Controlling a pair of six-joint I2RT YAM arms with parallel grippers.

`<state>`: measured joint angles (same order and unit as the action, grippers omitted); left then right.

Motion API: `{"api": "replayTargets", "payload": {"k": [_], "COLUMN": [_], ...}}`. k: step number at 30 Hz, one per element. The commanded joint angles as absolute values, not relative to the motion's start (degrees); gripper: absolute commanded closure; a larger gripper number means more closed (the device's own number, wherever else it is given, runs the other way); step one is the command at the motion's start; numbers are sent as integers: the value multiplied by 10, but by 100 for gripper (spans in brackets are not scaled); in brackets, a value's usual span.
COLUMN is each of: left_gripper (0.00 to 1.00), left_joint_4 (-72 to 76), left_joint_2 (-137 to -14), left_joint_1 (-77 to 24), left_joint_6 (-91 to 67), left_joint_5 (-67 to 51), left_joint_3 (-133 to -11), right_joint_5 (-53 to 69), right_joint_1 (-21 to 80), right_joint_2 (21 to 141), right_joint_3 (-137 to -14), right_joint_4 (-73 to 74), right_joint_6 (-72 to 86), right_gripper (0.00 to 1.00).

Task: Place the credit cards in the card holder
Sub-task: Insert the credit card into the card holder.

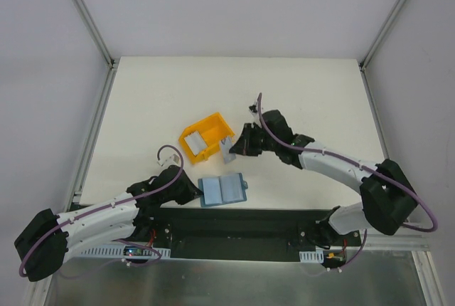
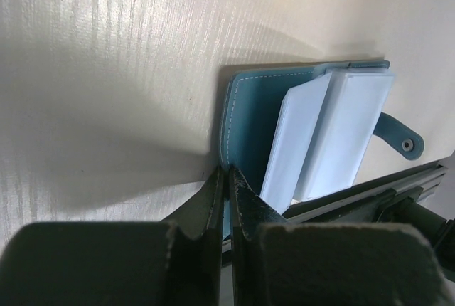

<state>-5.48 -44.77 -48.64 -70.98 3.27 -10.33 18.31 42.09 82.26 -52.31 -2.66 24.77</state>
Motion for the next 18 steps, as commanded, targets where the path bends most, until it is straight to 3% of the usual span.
{"api": "replayTargets", "payload": {"k": [1, 8, 18], "left_gripper": [99, 99, 99], "left_joint_4": [-86, -86, -86], "left_joint_2": [-459, -465, -468], "left_joint_1": [-481, -482, -482], "left_joint_6": [-716, -727, -742], "left_joint_5": [39, 38, 40], "left_joint_3": [-91, -91, -86], "right_joint_5": [149, 74, 69], "right_joint_1": [485, 563, 576], "right_joint_2": [770, 772, 809], "right_joint_3": [-414, -306, -243], "right_joint_4": [-162, -245, -323], "right_joint_6": [358, 421, 466], "right_gripper": [100, 100, 100]}}
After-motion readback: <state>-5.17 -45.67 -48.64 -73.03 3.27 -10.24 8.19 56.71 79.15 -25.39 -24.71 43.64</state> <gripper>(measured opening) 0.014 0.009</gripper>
